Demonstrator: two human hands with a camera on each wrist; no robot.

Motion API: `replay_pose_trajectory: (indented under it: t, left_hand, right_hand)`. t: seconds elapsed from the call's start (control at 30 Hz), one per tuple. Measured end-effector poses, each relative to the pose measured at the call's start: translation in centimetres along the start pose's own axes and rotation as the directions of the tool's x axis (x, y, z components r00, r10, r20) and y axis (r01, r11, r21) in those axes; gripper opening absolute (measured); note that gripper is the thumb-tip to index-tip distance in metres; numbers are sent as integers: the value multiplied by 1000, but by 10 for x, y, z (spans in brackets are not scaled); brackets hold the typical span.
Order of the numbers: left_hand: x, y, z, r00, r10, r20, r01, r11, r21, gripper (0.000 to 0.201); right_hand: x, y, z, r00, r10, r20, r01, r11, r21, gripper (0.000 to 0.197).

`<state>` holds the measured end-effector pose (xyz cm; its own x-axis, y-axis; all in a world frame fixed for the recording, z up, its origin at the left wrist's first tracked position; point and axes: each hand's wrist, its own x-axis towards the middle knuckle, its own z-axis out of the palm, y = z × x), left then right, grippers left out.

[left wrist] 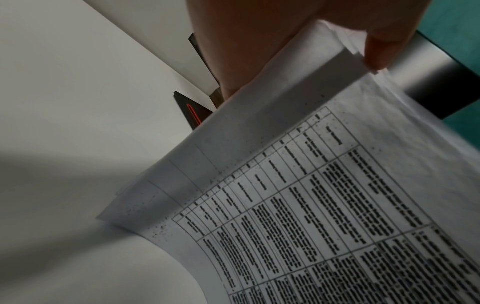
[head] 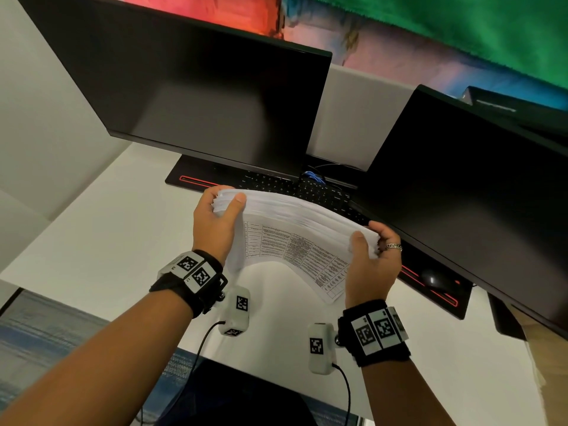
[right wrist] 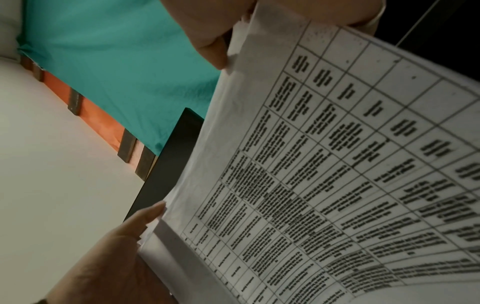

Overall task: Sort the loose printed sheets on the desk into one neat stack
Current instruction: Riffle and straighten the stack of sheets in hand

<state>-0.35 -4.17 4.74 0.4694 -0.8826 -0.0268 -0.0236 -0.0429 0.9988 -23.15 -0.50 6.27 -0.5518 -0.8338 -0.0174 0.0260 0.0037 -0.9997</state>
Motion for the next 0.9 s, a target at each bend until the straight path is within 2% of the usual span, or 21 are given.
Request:
replay_pose_trajectory:
  t: [0.17, 0.37, 0.5, 0.6, 0.77, 0.9]
  left_hand:
    - [1, 1, 0, 1000, 16, 1, -16, 1000, 13, 20]
    - [1, 3, 2, 1000, 20, 0, -20, 1000, 0, 22]
    - [3, 3, 2, 1000, 11, -5, -10, 1000, 10, 22]
    - [3, 4, 3, 1000, 12, -8, -12, 1000, 4, 22]
    - [4, 4, 5, 999, 6, -37, -6, 1000, -2, 14]
    - [3, 5, 4, 999, 31, -31, -31, 999, -17, 23]
  right_hand:
    - [0, 2, 2, 1000, 19, -23, -19, 1000, -21, 29]
    - [2, 0, 5, 997, -41, -71, 35, 996, -80, 13]
    - [5, 2, 6, 998, -20, -65, 16, 999, -50, 23]
    - [3, 5, 3, 995, -55, -84, 51, 997, -57, 19]
    - [3, 9, 3, 992, -29, -122, 24, 999, -44, 21]
    - [3, 8, 5, 991, -28, -128, 24, 999, -26, 18]
